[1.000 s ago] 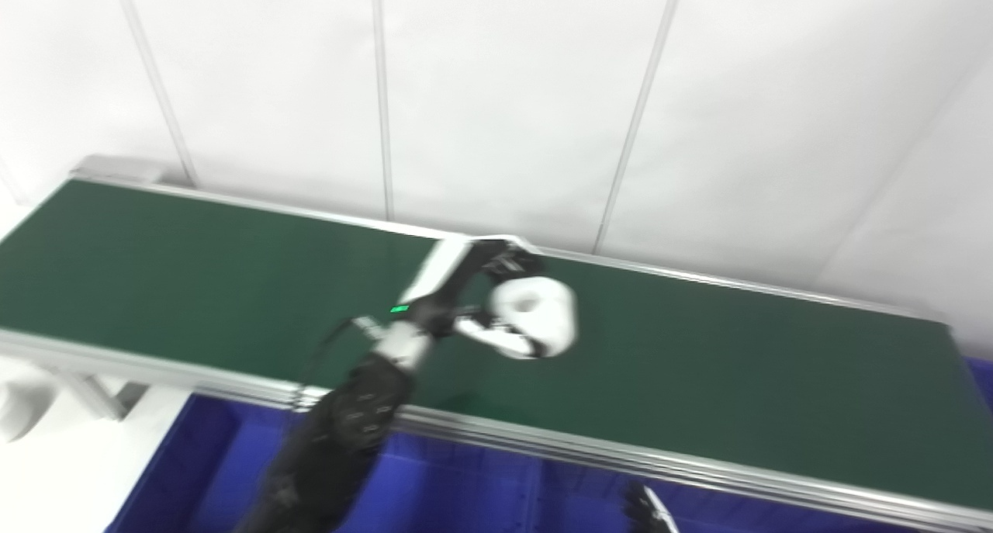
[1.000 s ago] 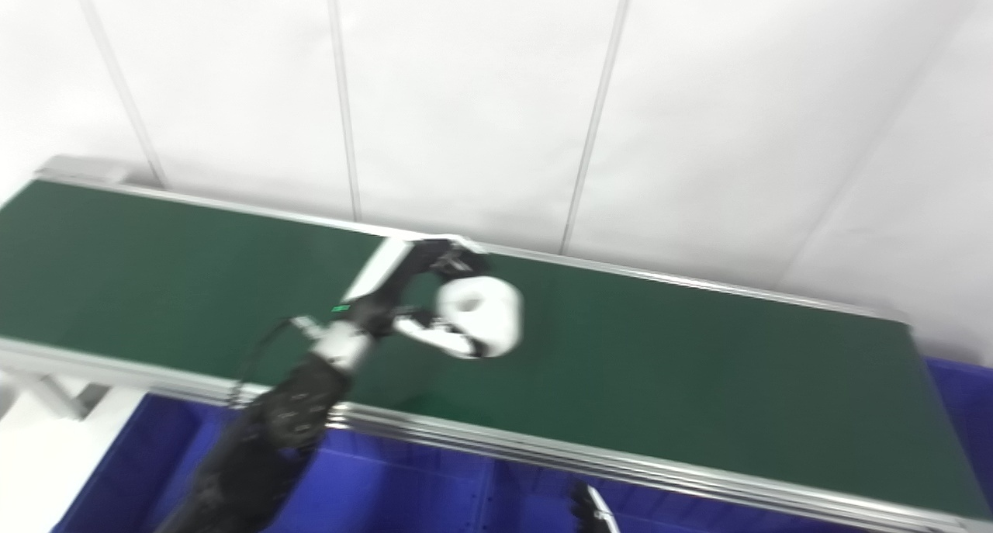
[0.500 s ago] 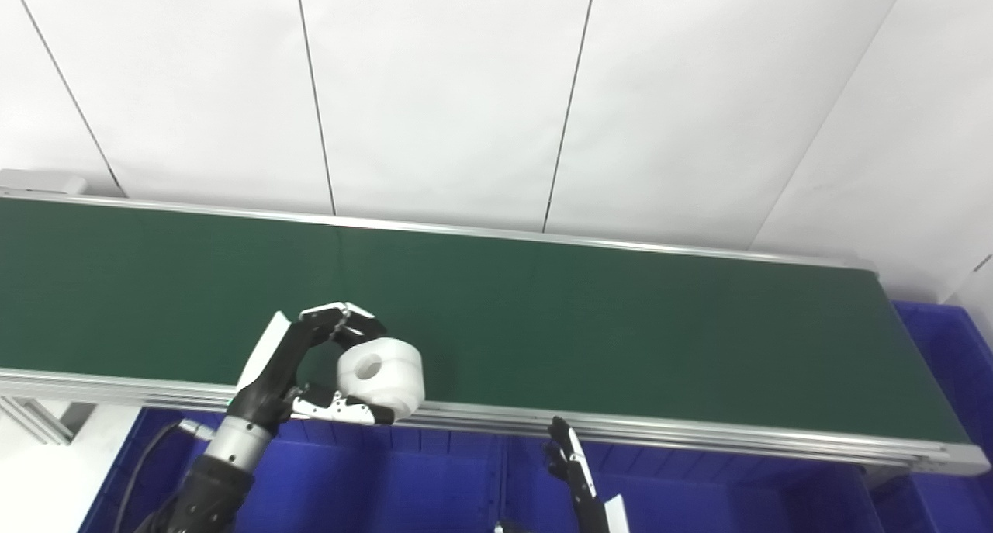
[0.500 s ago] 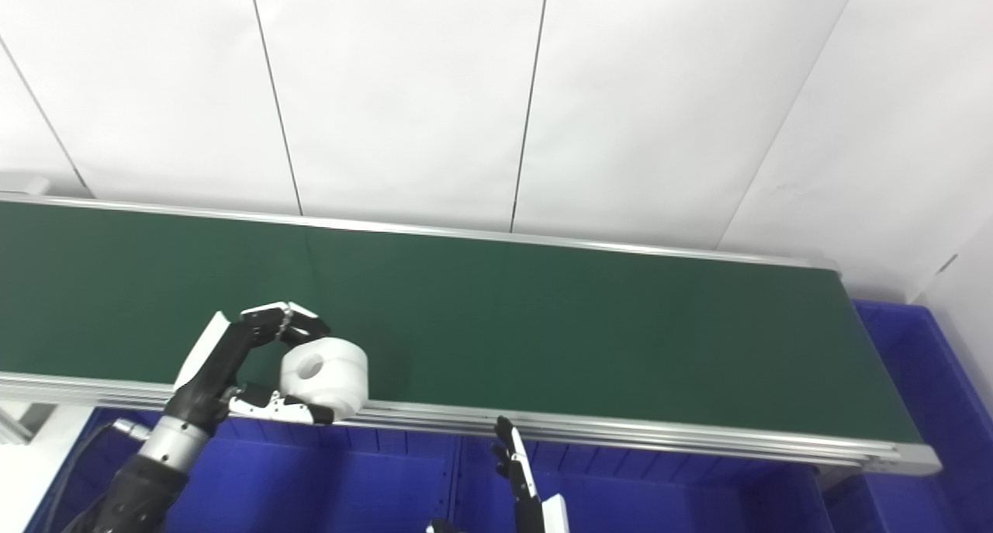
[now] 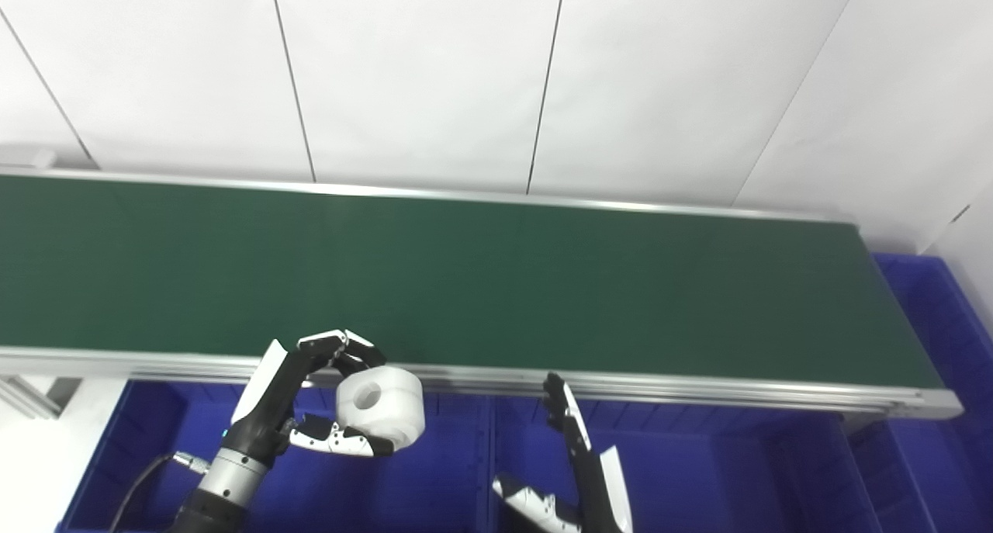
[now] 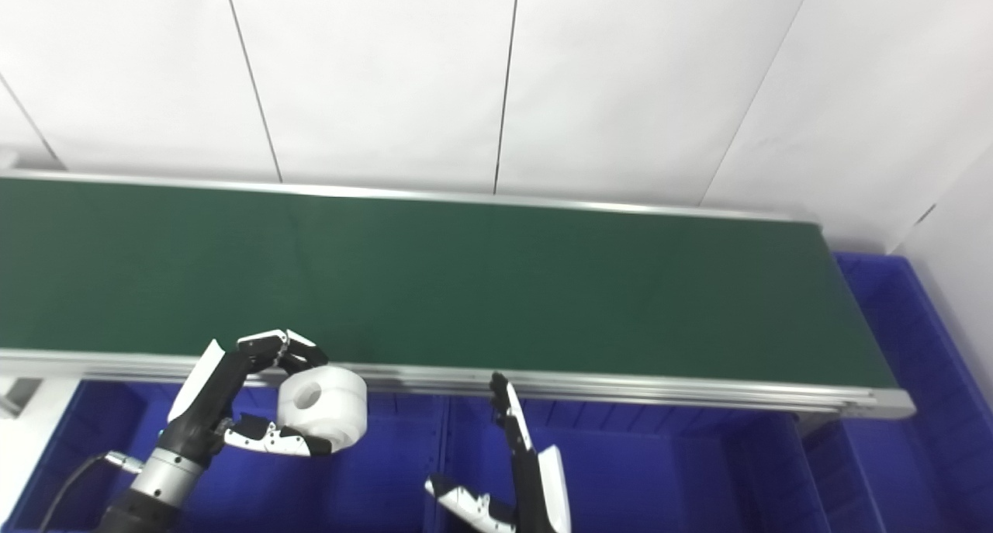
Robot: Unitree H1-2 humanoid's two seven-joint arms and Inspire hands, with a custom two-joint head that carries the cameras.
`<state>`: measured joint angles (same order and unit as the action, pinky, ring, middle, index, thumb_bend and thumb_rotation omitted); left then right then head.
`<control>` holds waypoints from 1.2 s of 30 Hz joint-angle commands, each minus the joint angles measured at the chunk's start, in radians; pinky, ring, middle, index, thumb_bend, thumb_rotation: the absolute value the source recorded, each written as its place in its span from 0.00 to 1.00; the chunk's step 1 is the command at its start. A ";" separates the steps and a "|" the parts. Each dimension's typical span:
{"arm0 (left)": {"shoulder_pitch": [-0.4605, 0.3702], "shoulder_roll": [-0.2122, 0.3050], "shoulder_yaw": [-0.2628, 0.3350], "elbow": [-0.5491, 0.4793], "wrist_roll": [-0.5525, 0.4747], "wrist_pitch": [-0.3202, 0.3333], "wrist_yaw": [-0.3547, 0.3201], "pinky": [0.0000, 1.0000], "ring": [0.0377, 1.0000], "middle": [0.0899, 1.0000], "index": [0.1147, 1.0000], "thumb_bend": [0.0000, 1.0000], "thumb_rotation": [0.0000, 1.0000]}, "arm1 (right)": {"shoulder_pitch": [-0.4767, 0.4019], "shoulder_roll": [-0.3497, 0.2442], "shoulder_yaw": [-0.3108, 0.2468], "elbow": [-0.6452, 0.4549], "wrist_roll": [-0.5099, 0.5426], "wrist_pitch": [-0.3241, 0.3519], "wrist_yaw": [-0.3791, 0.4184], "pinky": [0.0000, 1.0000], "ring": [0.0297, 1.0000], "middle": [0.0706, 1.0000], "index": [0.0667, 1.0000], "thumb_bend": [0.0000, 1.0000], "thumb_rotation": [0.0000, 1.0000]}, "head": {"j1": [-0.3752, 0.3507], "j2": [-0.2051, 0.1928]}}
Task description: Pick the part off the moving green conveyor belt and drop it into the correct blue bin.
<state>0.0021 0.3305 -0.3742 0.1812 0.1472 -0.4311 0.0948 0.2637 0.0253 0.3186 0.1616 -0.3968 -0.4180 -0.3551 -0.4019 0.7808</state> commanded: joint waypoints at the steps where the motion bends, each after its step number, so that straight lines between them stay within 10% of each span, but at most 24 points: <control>1: -0.007 0.015 -0.003 -0.048 0.001 -0.039 0.001 0.42 0.38 0.47 0.47 0.49 0.00 | 0.003 0.015 -0.009 -0.041 0.011 0.003 0.023 0.86 0.91 0.94 0.97 0.81 0.70 | 0.008 0.008; 16: -0.008 0.010 -0.083 0.000 0.086 -0.039 0.006 0.46 0.40 0.46 0.47 0.50 0.00 | 0.037 0.006 -0.071 -0.108 0.082 -0.009 0.112 0.89 0.87 0.91 0.95 0.88 0.77 | 0.101 0.036; 35: -0.016 -0.139 0.019 0.044 0.332 0.068 -0.034 0.50 0.40 0.47 0.46 0.50 0.00 | 0.087 -0.021 -0.122 -0.170 0.090 0.007 0.180 0.89 0.89 0.89 0.93 0.86 0.75 | 0.158 0.034; 36: -0.015 -0.144 0.023 0.041 0.352 0.093 -0.038 0.53 0.53 0.46 0.45 0.51 0.00 | 0.087 -0.021 -0.122 -0.170 0.092 0.008 0.181 0.89 0.89 0.89 0.94 0.87 0.75 | 0.158 0.034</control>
<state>0.0109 0.1911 -0.3595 0.2397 0.4723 -0.3571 0.0329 0.3538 0.0009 0.1974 0.0232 -0.3033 -0.3906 -0.1819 -0.2439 0.8145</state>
